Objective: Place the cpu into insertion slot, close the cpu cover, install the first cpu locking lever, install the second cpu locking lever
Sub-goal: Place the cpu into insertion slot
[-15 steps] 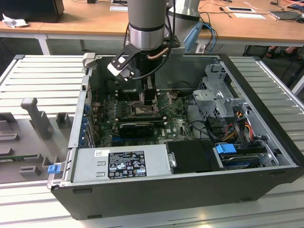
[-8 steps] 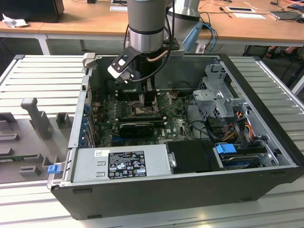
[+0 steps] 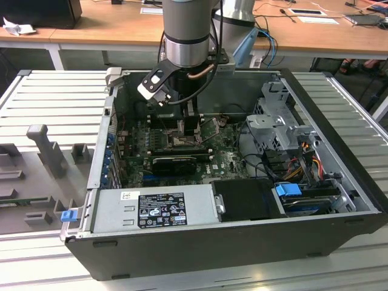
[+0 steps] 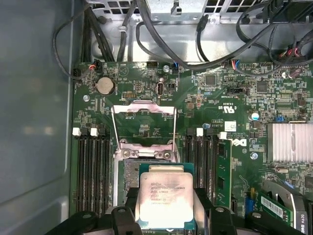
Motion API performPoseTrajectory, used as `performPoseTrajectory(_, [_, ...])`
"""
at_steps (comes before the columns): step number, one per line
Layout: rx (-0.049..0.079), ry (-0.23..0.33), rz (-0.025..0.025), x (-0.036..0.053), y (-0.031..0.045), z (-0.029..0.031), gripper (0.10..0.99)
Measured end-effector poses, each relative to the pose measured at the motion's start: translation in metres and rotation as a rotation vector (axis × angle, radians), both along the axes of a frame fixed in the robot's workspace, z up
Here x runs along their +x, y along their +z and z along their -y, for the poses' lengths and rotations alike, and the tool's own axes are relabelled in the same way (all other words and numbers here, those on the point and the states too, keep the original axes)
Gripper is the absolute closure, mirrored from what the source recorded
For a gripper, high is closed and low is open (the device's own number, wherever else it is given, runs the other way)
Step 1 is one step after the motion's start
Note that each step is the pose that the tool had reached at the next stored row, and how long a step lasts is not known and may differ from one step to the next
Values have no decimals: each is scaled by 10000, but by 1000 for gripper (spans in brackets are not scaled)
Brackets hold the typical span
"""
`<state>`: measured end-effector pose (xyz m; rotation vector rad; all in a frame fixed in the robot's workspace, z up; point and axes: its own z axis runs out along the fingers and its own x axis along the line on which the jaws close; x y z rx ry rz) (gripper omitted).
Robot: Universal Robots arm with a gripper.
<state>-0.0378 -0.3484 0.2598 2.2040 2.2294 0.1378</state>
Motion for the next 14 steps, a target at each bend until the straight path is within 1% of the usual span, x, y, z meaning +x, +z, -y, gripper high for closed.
performPoseTrajectory(1, [2,1,0,0,-9,-30,561])
performPoseTrajectory(3, [3,1,1,0,-27,-50,561])
performPoseTrajectory(5, [1,2,0,0,-64,-61,561])
performPoseTrajectory(6, [3,1,0,0,-105,-73,561])
performPoseTrajectory(11, [4,4,1,-10,-152,-78,561])
performPoseTrajectory(14, [20,10,0,-15,-157,-78,561])
